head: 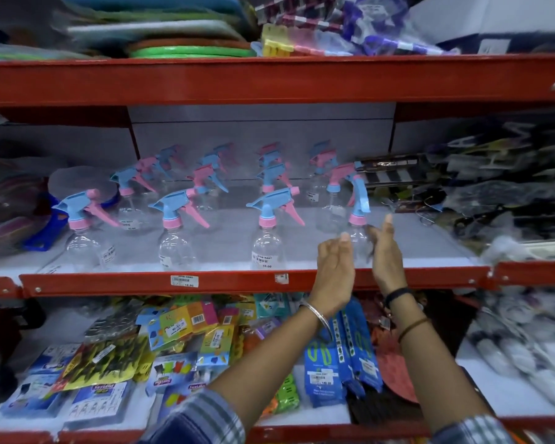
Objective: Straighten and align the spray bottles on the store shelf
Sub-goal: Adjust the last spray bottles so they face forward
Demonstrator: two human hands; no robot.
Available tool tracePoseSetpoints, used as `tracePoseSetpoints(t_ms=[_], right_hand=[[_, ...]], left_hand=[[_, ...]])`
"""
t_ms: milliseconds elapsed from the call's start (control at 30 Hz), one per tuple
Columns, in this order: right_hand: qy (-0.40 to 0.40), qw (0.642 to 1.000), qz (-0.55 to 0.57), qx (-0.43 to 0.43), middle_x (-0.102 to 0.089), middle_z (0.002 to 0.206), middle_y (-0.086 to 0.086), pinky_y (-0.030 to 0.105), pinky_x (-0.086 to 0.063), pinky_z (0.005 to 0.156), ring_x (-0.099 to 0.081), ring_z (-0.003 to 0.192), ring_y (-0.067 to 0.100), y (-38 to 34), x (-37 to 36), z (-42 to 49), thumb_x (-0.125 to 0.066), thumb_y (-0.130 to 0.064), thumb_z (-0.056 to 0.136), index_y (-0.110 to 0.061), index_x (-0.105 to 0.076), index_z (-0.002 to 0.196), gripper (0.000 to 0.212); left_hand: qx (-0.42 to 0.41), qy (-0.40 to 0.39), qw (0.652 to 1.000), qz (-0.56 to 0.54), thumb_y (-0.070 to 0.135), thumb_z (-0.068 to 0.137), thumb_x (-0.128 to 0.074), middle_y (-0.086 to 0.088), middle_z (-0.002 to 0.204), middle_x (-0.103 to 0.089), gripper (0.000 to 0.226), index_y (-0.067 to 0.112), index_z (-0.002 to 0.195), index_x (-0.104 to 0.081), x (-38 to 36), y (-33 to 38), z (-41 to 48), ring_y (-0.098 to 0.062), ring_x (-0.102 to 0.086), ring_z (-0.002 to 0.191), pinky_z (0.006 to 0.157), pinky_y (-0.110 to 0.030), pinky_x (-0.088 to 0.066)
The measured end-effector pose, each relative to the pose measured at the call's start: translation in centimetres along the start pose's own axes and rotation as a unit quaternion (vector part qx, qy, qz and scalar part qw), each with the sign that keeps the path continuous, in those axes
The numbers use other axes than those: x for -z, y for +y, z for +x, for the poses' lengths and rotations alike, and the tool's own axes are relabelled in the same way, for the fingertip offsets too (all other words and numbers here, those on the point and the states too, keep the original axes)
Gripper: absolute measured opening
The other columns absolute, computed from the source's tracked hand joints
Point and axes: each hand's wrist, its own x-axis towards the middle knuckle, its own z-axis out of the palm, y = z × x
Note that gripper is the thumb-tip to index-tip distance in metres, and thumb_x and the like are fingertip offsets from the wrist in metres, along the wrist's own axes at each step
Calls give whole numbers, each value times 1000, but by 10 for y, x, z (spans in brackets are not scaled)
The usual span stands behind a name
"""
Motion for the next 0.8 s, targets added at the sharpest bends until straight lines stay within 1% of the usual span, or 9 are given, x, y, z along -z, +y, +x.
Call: tracePoseSetpoints(t_ms=[33,133,233,267,367,467,533,667,800], right_hand=[[4,1000,-3,-1,-65,111,9,36,-41,84,-56,95,25,0,2,-2,-6,-64,88,-20,-65,109,77],[25,999,26,-11,-65,119,13,42,-44,99,-58,108,26,0,6,-8,-9,-68,85,-14,-63,114,82],[49,998,33,6,-67,90,-1,40,-46,91,-59,94,22,-4,7,-18,-12,-60,91,-28,-63,80,61],[62,998,32,9,-67,89,0,42,-47,91,-60,93,23,-3,6,-20,-12,-64,88,-27,-63,80,63],[93,995,33,7,-68,101,11,48,-48,92,-62,98,27,4,8,-19,-11,-76,77,-20,-64,88,78],[100,994,37,2,-67,111,12,41,-46,93,-61,104,27,6,11,-13,-14,-68,86,-10,-64,103,78],[75,997,28,5,-63,123,11,39,-42,98,-56,115,26,4,13,-8,-13,-64,88,-9,-60,116,77],[11,1000,-3,0,-59,131,12,45,-39,106,-53,122,27,-3,12,-7,-8,-74,80,-12,-58,123,91],[31,999,6,10,-63,125,13,48,-43,103,-58,115,27,-2,11,-14,-9,-78,74,-11,-61,119,96]], left_hand=[[6,6,1000,-14,40,98,-17,-6,112,-43,32,21,101,-42,-3,1,2,-19,-41,113,104,-25,-25],[13,15,999,-26,45,96,-15,1,122,-41,43,20,117,-43,-4,1,8,-8,-37,111,105,-23,-22],[25,6,1000,-13,51,94,-11,2,135,-40,58,19,133,-39,0,-4,14,-3,-31,119,106,-22,-19],[37,5,999,-9,54,93,-10,0,143,-38,62,19,136,-36,1,-5,17,-5,-31,125,108,-24,-19],[59,14,998,-7,56,92,-10,-2,147,-37,65,18,138,-36,3,-7,20,-14,-34,133,110,-29,-22],[42,40,998,-13,52,94,-12,3,132,-43,60,16,132,-41,3,-7,19,-2,-39,114,101,-21,-22],[27,47,998,-14,48,95,-13,9,122,-38,55,16,129,-43,2,-6,16,5,-38,103,99,-18,-20],[25,20,999,-6,50,94,-13,0,138,-40,58,17,135,-38,-2,-8,14,-1,-33,116,105,-20,-20],[37,23,999,-1,51,94,-12,-3,143,-41,60,16,134,-41,2,-8,19,-2,-34,114,101,-20,-21]])
